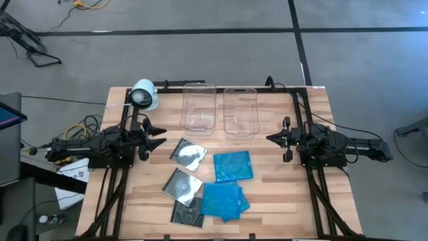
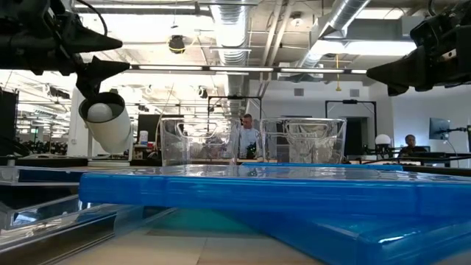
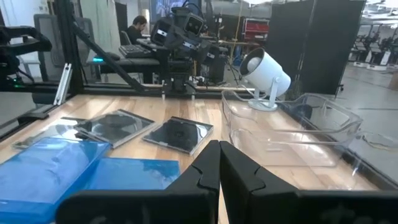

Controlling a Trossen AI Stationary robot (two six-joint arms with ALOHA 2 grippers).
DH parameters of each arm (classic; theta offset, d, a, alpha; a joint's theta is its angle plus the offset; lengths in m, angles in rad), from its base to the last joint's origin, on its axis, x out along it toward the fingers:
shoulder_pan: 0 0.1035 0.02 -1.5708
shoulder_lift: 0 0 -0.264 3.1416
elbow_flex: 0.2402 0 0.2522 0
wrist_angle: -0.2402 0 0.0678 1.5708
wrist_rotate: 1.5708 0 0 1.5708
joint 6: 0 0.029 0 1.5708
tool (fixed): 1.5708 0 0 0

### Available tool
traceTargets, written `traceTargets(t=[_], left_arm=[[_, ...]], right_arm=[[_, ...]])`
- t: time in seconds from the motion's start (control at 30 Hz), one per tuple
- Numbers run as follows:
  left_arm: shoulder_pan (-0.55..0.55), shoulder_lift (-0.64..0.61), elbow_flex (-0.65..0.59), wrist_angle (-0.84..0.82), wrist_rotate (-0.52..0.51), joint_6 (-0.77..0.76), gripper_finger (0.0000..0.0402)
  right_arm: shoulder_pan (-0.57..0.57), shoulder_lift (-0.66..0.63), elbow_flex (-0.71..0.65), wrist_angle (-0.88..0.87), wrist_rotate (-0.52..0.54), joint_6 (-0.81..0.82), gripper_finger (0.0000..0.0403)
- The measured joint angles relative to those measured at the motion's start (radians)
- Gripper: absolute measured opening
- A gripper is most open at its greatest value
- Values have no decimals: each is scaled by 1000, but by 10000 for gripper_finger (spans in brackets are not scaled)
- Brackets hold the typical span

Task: Pick & place jewel cases by type
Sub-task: Put the top blue CD case into the right transparent bin

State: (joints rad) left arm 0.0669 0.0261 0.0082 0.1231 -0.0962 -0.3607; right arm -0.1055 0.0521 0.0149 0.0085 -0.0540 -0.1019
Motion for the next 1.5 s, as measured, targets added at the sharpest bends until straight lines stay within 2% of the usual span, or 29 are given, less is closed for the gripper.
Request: traceTargets(t=[0.1,0.2,0.37,0.47,0.57,0.63,0.77,0.87,0.93,1.2,1.37,1.5], left_arm=[[0,0,0,1,-55,1,231],[0,0,0,-2,-175,17,231],[0,0,0,-12,-348,101,231],[0,0,2,8,-380,121,231],[0,0,5,18,-314,75,231],[0,0,5,45,-220,85,231],[-2,36,1,177,-4,89,231],[-25,106,1,309,65,124,231],[-52,169,5,383,88,172,231],[-140,472,95,666,136,379,231],[-157,641,171,657,224,457,231],[-173,774,219,648,220,471,231]], right_arm=[[2,0,-1,68,-8,162,0],[2,0,-1,140,7,335,0],[-2,0,0,216,27,455,0],[-2,0,1,222,27,485,0],[-3,0,1,224,31,487,0],[-3,0,1,225,65,487,0],[-3,0,1,226,209,484,0],[-3,0,1,226,326,433,0],[-3,0,1,233,366,465,0],[1,0,2,314,330,542,0],[1,0,2,365,259,475,0],[1,0,3,397,214,449,0]])
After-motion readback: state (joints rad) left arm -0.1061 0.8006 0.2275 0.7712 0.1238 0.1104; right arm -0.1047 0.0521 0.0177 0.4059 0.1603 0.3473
